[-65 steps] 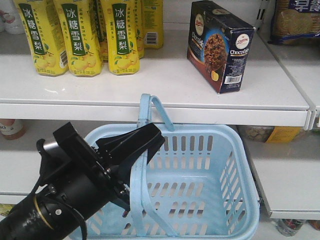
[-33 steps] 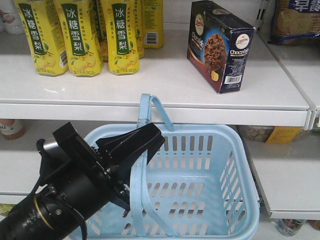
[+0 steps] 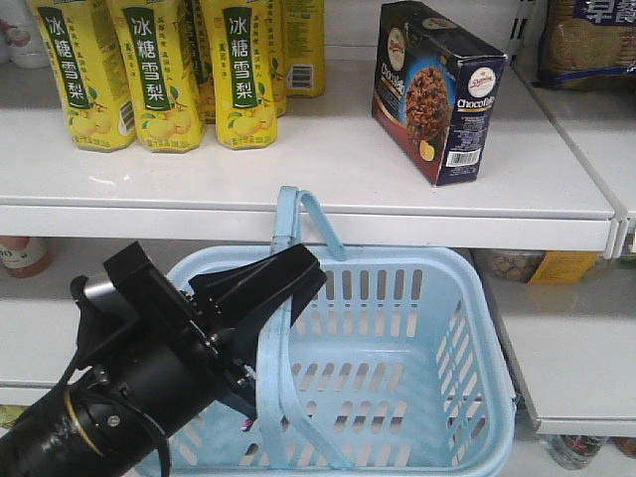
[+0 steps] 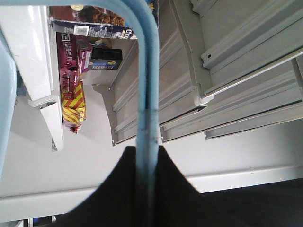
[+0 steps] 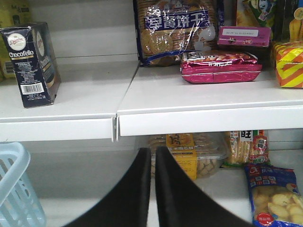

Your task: Left arm holds basket, right arm returns cookies

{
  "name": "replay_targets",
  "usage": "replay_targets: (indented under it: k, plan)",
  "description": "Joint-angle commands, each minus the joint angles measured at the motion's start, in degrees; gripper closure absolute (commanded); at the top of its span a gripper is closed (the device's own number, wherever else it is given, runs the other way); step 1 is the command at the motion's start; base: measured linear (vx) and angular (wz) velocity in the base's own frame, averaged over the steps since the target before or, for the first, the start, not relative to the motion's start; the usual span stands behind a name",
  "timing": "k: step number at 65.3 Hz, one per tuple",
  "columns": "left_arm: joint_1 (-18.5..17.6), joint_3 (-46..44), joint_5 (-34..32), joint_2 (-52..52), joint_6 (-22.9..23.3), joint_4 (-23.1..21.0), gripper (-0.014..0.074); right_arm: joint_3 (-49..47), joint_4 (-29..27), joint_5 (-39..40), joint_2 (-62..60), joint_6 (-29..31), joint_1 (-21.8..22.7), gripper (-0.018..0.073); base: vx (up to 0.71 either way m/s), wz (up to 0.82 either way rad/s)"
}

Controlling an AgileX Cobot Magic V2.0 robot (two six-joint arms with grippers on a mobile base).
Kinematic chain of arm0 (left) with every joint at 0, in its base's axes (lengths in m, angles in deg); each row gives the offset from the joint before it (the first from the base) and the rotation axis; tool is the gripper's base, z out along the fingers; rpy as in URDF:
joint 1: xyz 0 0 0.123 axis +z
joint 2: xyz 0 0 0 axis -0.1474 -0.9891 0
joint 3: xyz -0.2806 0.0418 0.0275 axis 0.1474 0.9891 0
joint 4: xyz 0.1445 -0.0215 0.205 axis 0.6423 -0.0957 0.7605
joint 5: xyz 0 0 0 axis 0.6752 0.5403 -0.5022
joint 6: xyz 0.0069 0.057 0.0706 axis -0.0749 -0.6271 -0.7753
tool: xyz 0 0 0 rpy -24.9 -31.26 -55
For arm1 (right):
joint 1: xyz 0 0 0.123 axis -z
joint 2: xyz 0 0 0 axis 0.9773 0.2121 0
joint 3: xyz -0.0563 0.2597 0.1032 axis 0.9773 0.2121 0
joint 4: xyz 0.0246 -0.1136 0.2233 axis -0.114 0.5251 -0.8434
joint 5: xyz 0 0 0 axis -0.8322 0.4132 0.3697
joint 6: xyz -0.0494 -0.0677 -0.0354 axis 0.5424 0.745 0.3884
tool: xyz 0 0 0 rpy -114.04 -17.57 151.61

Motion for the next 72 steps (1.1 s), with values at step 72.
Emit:
replay_targets:
  k: [72]
  plan:
    - [15.1, -1.89, 69.92, 40.4, 0.38, 5.1, 0.0596, -1.09, 1.72, 3.78, 0.96, 0.54, 0.09, 0.0562, 0.0, 0.0]
